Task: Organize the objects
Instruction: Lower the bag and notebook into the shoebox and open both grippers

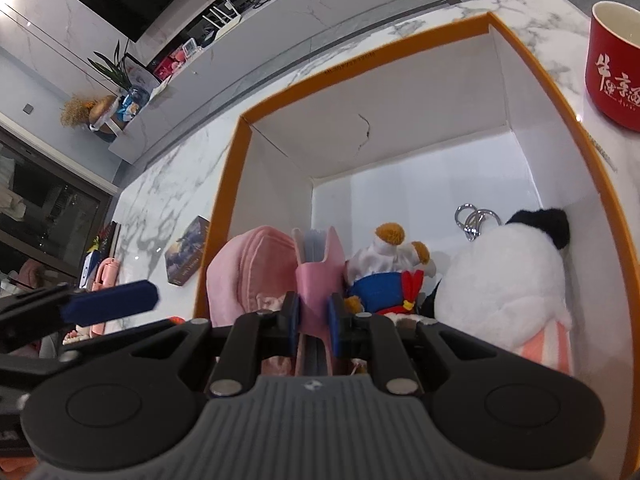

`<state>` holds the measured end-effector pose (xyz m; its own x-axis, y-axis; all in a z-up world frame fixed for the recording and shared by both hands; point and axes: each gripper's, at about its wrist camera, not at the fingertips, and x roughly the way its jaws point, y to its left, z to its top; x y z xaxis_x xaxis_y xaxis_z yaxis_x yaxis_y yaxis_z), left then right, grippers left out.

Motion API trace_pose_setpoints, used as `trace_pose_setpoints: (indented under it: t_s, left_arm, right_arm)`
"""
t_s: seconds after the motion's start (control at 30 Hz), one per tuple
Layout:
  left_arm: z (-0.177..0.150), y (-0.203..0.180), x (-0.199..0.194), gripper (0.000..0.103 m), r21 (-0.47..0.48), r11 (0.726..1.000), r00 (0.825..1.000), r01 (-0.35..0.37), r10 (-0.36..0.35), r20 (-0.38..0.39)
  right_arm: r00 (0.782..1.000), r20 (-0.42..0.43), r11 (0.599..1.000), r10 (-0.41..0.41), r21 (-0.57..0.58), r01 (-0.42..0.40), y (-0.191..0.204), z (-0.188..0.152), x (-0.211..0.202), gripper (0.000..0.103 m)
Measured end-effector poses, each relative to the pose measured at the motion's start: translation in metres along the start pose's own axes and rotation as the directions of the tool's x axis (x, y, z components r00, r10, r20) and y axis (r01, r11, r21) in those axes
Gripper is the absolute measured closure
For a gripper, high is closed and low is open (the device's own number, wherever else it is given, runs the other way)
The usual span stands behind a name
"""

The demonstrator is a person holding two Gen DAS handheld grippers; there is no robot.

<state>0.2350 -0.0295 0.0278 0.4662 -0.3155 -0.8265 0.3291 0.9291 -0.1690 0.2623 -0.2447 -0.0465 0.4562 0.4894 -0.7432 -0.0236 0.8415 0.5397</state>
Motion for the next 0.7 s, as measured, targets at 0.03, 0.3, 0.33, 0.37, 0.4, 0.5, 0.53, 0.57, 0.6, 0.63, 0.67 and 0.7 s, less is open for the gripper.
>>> trace_pose_setpoints:
  t_s: [0.03, 0.3, 0.33, 0.37, 0.4, 0.5, 0.53, 0.57, 0.6, 0.63, 0.67, 0.7]
  left_arm:
    - [-0.001, 0.002, 0.003, 0.034, -0.011, 1.0, 1.0, 0.002, -0.003, -0.01]
    - [-0.014, 0.019, 0.032, 0.04, -0.098, 0.995, 0.998, 0.008, -0.014, -0.068]
    - [-0.015, 0.021, 0.035, 0.041, -0.105, 0.994, 0.997, 0.007, -0.015, -0.074]
    - [-0.017, 0.022, 0.037, 0.042, -0.113, 0.994, 0.997, 0.004, -0.013, -0.076]
    - [-0.018, 0.024, 0.038, 0.044, -0.119, 0.993, 0.997, 0.006, -0.015, -0.075]
    - [-0.019, 0.028, 0.04, 0.05, -0.14, 0.99, 0.997, 0.013, -0.023, -0.07]
    - [-0.019, 0.029, 0.041, 0.052, -0.143, 0.99, 0.997, 0.012, -0.022, -0.069]
    - [-0.019, 0.029, 0.041, 0.053, -0.144, 0.989, 0.998, 0.011, -0.021, -0.067]
    - [-0.018, 0.03, 0.042, 0.054, -0.147, 0.989, 0.998, 0.01, -0.02, -0.067]
    - [-0.018, 0.03, 0.044, 0.056, -0.15, 0.989, 0.998, 0.011, -0.021, -0.067]
    - [-0.018, 0.03, 0.046, 0.056, -0.15, 0.989, 0.997, 0.011, -0.022, -0.07]
    - [-0.018, 0.03, 0.049, 0.057, -0.149, 0.989, 0.997, 0.013, -0.025, -0.073]
  right_arm:
    - [1.0, -0.005, 1.0, -0.011, -0.002, 0.011, 0.001, 0.0, 0.003, 0.086]
    - [1.0, -0.004, 1.0, -0.014, 0.022, 0.014, -0.001, -0.002, 0.004, 0.084]
    - [1.0, -0.006, 1.0, -0.005, 0.031, 0.005, -0.002, -0.002, 0.003, 0.084]
    - [1.0, -0.006, 0.999, 0.0, 0.037, 0.0, -0.003, -0.002, 0.002, 0.084]
    - [1.0, -0.008, 0.999, 0.004, 0.036, -0.004, -0.003, -0.002, 0.0, 0.084]
    - [1.0, -0.009, 1.0, 0.003, 0.027, -0.003, -0.002, -0.002, -0.003, 0.084]
    - [1.0, -0.007, 1.0, 0.006, 0.025, -0.005, -0.002, -0.003, -0.004, 0.083]
    - [1.0, -0.007, 1.0, 0.007, 0.021, -0.007, -0.001, -0.003, -0.006, 0.083]
    - [1.0, -0.006, 1.0, 0.006, 0.016, -0.006, -0.001, -0.004, -0.007, 0.083]
    - [1.0, -0.007, 1.0, 0.003, 0.007, -0.003, 0.0, -0.004, -0.007, 0.084]
    - [1.0, -0.011, 1.0, 0.0, -0.002, 0.0, 0.001, -0.005, -0.007, 0.089]
    - [1.0, -0.016, 1.0, 0.003, -0.008, -0.003, 0.001, -0.006, -0.005, 0.091]
